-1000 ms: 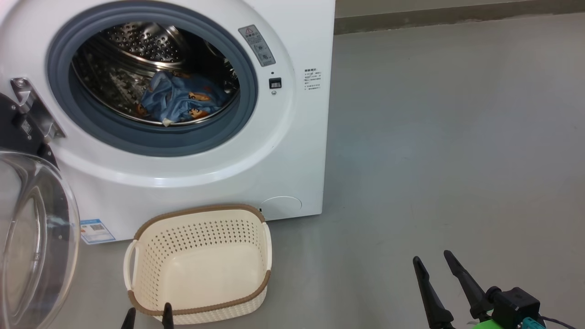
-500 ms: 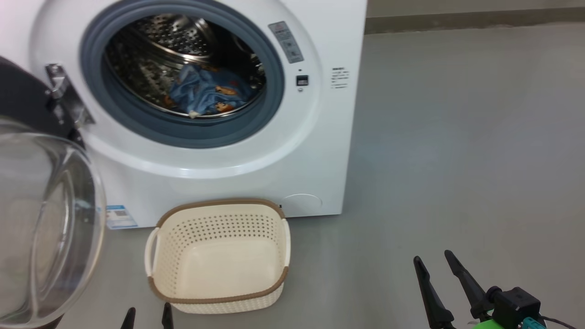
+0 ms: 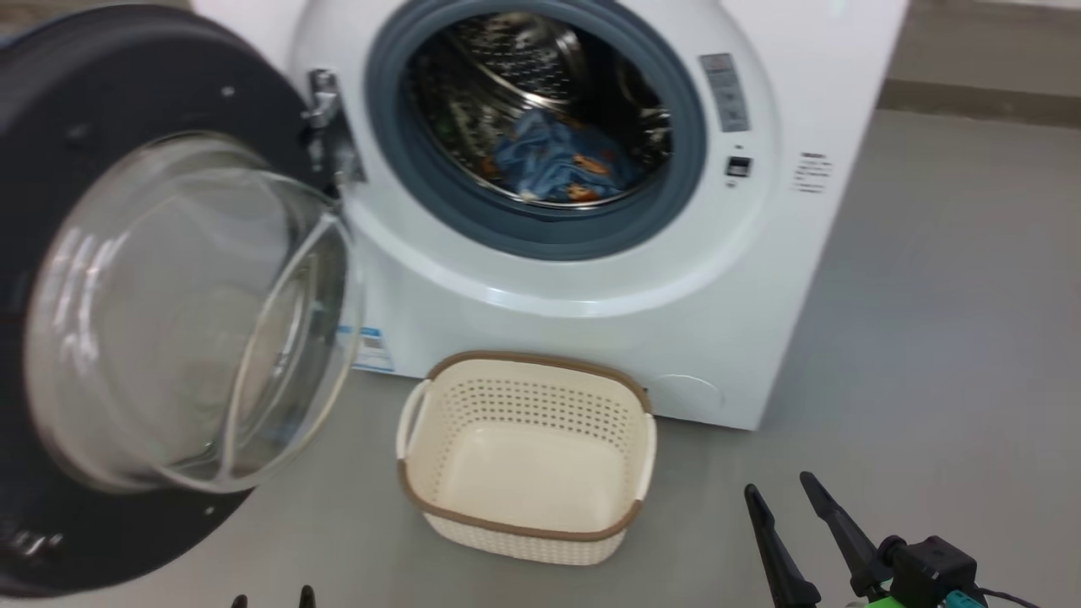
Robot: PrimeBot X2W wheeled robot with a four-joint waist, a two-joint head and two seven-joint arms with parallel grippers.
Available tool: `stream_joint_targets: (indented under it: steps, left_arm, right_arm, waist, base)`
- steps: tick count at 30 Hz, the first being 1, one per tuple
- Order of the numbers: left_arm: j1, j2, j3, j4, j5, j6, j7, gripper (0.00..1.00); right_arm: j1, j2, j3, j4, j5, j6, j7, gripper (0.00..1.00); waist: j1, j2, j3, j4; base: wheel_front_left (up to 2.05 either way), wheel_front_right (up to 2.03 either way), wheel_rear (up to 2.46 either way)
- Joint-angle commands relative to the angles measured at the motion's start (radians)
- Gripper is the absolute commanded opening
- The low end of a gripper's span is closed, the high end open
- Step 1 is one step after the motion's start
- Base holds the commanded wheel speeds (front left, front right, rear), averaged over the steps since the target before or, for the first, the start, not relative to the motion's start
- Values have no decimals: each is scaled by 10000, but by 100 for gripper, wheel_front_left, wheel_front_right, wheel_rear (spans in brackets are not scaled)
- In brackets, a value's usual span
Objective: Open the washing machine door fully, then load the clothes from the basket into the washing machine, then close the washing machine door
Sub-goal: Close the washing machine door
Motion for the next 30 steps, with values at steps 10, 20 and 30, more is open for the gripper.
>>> stream_joint_targets:
  steps: [10, 20, 30]
  left_arm:
    - [-60, 78, 730, -650, -281, 359, -65, 100]
    - [190, 78, 719, -1080, -691, 761, -65, 100]
    - [188, 78, 1069, -1335, -1808, 642, -65, 0]
  right_arm:
    - [-789, -198, 1024, 3, 142, 16, -48, 100]
    - [-1349, -410, 1601, 328, 370, 16, -48, 100]
    - [-1251, -407, 1602, 345, 400, 16, -48, 100]
  waist:
    - [0, 0, 35, 2312]
    - [0, 0, 225, 2449]
    - [0, 0, 254, 2474]
  base:
    - [0, 0, 0]
    - [0, 0, 0]
    - [0, 0, 0]
